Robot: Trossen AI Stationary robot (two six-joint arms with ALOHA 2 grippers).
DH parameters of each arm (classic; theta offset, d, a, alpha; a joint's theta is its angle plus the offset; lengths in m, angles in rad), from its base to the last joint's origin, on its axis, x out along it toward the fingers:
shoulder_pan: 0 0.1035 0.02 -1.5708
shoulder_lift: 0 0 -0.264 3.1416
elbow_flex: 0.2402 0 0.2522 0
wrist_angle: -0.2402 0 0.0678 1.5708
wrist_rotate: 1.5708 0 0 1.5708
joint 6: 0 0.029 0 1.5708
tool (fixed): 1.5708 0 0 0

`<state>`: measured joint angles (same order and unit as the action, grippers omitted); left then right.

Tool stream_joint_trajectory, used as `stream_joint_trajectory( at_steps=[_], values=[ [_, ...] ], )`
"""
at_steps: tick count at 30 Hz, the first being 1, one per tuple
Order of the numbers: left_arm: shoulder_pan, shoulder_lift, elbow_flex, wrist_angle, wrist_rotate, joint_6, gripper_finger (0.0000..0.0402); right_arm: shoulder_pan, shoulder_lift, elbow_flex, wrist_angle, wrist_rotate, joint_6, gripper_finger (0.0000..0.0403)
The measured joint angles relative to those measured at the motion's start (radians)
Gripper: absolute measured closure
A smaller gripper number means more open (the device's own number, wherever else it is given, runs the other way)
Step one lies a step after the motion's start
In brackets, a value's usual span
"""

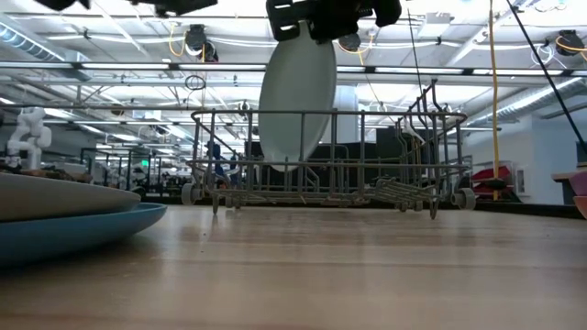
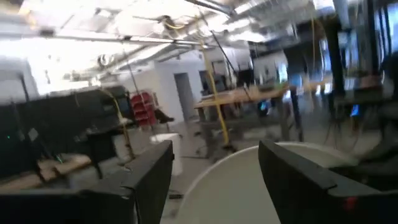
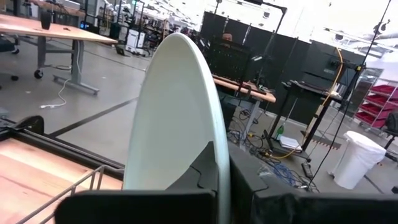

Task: Sort dishes
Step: Put the light blue plate into the dish rack

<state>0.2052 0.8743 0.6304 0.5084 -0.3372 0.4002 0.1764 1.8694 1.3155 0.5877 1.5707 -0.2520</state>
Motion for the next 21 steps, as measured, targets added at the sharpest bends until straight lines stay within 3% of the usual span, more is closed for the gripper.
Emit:
stream_joint_trajectory(
  at_steps=[5, 12, 17, 21],
  values=[
    [0.036, 0.116, 0.139, -0.187, 0.041, 0.244, 0.0181, 0.002, 0.0, 0.0, 0.0, 0.0, -0.003, 0.04],
    [0.073, 0.229, 0.355, -0.444, 0.042, 0.629, 0.0247, 0.002, 0.0, 0.0, 0.0, -0.002, -0.004, 0.04],
    [0.092, 0.32, 0.5, -0.651, 0.046, 0.759, 0.0298, 0.002, 0.0, 0.0, -0.001, -0.006, -0.012, 0.04],
    [0.113, 0.402, 0.593, -0.794, 0.046, 0.764, 0.0322, 0.002, 0.0, 0.0, -0.001, -0.006, -0.024, 0.04]
  ],
)
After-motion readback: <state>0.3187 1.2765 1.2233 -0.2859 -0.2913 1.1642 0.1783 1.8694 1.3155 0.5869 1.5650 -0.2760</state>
